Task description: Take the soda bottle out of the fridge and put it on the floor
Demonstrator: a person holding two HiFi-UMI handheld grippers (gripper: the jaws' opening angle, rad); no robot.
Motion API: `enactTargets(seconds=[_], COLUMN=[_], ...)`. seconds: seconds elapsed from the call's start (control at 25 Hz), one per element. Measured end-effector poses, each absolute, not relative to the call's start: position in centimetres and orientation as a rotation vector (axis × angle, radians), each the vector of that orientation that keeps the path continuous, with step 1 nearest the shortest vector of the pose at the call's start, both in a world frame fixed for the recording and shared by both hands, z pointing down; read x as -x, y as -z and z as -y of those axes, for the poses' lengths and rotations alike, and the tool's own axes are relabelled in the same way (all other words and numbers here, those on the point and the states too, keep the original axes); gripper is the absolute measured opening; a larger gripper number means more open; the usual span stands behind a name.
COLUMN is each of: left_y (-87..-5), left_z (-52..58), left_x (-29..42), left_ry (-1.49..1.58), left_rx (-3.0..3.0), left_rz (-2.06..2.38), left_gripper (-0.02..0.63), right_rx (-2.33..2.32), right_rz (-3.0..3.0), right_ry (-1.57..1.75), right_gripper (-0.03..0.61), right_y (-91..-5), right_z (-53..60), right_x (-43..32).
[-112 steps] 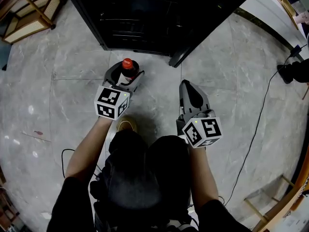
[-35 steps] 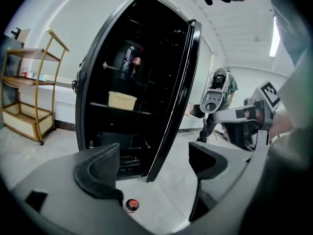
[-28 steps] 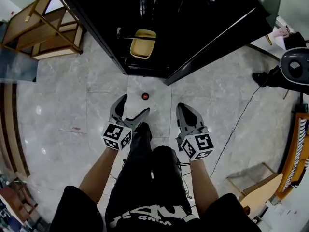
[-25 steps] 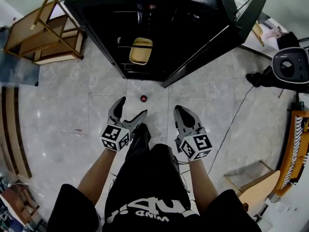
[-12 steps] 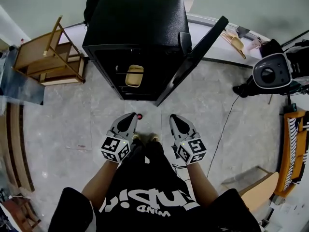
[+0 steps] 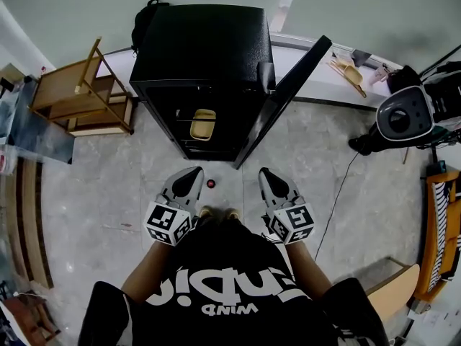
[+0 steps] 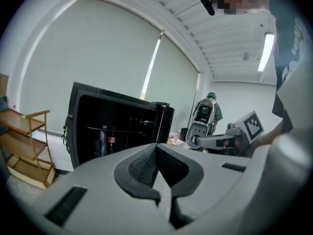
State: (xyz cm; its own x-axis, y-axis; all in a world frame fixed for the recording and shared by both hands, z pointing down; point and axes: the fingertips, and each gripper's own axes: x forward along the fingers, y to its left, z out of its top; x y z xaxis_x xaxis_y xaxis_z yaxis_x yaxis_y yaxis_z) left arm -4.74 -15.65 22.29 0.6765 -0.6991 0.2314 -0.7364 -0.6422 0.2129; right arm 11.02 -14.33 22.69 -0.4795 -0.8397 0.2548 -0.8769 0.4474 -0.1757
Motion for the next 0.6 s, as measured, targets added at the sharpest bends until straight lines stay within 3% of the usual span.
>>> enactTargets(seconds=[0.6], left_y=[-22.1], left_z=[17.2], left_x=[9.8], left_ry=[-0.135], left_rx=[-2.518], left_rz=[1.429], left_gripper=[0.006], right_rx=[-1.590], right_rz=[2.562], right_ry=[-0.347], right_gripper=[0.023], right_y=[-21.8], right_z=[16.6], right_x=[-10.7])
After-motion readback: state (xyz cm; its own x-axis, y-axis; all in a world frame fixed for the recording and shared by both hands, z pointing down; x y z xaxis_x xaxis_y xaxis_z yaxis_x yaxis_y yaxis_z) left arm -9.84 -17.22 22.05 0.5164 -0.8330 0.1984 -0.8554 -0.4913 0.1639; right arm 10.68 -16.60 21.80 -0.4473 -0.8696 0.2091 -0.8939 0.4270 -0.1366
